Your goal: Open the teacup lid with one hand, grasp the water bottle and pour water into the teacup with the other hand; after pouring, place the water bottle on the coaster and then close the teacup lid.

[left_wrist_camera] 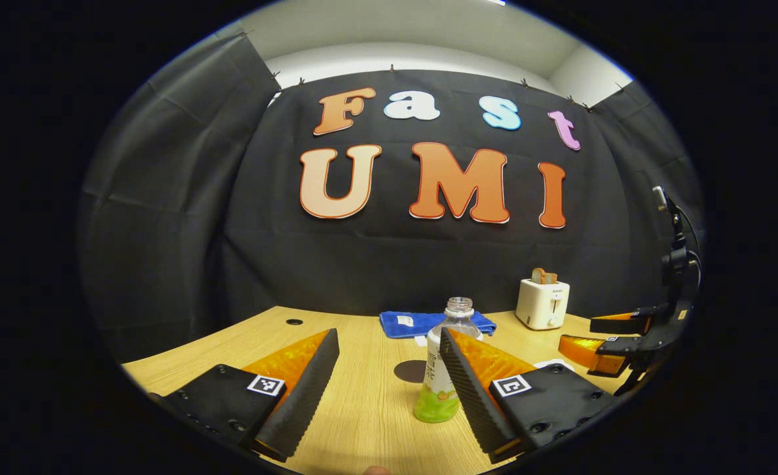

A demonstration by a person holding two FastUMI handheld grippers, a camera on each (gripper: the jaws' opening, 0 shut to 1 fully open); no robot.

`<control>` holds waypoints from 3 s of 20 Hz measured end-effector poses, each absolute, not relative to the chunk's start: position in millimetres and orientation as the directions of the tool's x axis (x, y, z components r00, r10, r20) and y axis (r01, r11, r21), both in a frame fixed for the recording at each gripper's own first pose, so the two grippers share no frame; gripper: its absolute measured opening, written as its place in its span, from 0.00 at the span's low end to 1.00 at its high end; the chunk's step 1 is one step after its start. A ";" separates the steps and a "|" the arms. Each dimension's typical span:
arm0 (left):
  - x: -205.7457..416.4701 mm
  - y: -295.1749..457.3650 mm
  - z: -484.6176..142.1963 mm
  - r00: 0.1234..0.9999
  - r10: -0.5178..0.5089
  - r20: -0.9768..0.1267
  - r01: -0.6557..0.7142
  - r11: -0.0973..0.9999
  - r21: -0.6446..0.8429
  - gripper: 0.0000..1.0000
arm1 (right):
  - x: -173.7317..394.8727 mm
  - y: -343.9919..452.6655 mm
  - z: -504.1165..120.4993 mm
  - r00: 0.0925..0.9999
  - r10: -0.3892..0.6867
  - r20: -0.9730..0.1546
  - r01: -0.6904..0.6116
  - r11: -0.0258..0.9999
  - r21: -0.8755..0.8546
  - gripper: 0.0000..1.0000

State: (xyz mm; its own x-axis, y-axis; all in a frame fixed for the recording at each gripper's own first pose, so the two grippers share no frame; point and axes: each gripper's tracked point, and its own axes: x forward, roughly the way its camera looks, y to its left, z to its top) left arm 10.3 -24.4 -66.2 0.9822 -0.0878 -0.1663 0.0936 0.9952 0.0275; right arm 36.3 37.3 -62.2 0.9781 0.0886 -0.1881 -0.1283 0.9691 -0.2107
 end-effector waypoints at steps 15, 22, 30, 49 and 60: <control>10.6 -34.6 -81.2 0.974 -0.100 -0.204 0.118 0.990 0.074 0.99 | 51.1 35.9 -114.8 0.941 0.075 -0.329 -0.145 0.970 -0.194 0.71; 9.9 -32.9 -85.9 0.971 -0.097 -0.219 0.115 0.991 0.071 0.99 | 49.9 34.8 -117.8 0.935 0.062 -0.348 -0.139 0.969 -0.203 0.38; 8.7 -35.1 -88.5 0.968 -0.100 -0.232 0.120 0.990 0.074 0.98 | 44.7 32.9 -109.3 0.937 0.067 -0.342 -0.143 0.969 -0.202 0.23; 4.6 -88.6 -157.0 0.891 -0.223 -0.396 0.264 0.963 0.051 0.99 | 36.6 -108.5 -66.9 0.943 -0.205 -0.263 0.149 0.965 -0.216 0.23; 38.3 -100.2 -211.0 0.839 -0.200 -0.506 0.225 0.974 -0.013 0.99 | 33.4 -119.5 -68.4 0.936 -0.220 -0.275 0.172 0.967 -0.188 0.23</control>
State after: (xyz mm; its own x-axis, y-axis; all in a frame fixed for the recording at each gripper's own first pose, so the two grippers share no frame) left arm 38.3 -100.2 -211.0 0.8387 -0.2005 -0.5064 0.2251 0.9742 -0.0128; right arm 33.4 -119.5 -68.4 0.9360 -0.2198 -0.2748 0.1718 0.9670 -0.1884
